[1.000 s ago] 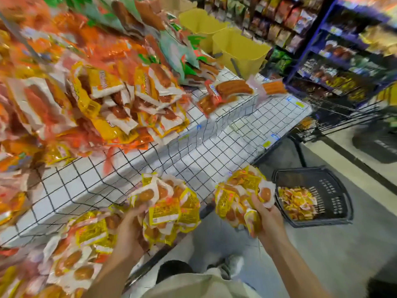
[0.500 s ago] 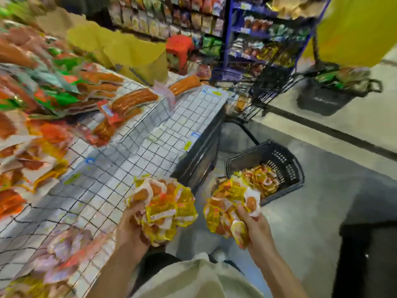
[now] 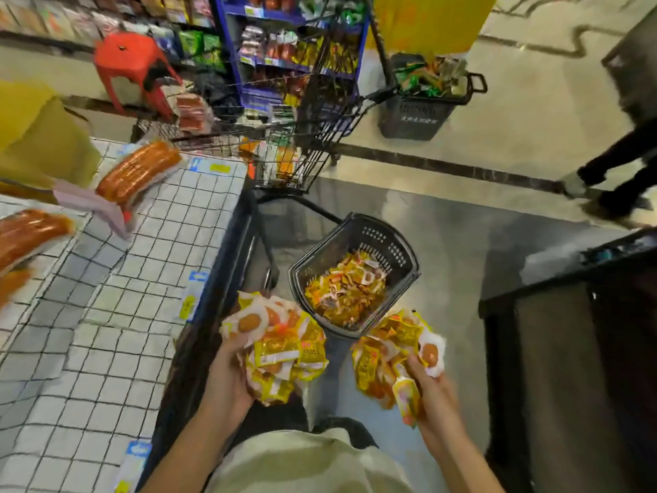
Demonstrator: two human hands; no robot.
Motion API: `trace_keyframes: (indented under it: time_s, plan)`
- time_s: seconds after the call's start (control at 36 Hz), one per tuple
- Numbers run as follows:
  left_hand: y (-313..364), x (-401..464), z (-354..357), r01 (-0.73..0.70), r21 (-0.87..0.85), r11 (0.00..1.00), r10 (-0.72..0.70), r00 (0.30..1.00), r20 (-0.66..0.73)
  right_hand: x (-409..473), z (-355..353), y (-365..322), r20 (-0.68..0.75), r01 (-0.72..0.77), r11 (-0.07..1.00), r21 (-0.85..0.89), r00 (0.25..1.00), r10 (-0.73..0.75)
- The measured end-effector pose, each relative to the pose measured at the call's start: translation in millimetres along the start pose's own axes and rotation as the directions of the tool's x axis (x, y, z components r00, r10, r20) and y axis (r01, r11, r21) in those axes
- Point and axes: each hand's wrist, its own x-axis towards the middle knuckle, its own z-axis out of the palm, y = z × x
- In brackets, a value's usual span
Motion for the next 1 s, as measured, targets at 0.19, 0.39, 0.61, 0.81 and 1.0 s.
trace_keyframes:
  time_s: [0.19, 0.39, 0.61, 0.81, 1.0]
  plan:
    - [9, 106, 22, 0.152, 0.214, 0.965, -0.161, 0.987, 0.023, 55, 35, -14, -0.193, -0.016, 0.999, 0.052, 0.981, 0.026]
    - [-21, 218, 33, 0.260, 0.170, 0.951, -0.267, 0.963, 0.023, 156, 63, -1, -0.260, -0.075, 0.993, 0.087, 0.961, 0.095]
    - [-111, 355, -8, 0.254, 0.394, 0.883, -0.249, 0.966, -0.063, 327, 82, 80, -0.274, -0.162, 0.986, -0.048, 0.951, 0.144]
    - [-199, 462, -31, 0.273, 0.446, 0.852, -0.246, 0.962, -0.119, 460, 104, 145, -0.323, -0.165, 0.980, -0.111, 0.939, 0.121]
    - [-247, 546, -30, 0.303, 0.481, 0.823, -0.239, 0.952, -0.192, 549, 116, 191, -0.405, -0.202, 0.979, 0.031, 0.893, 0.197]
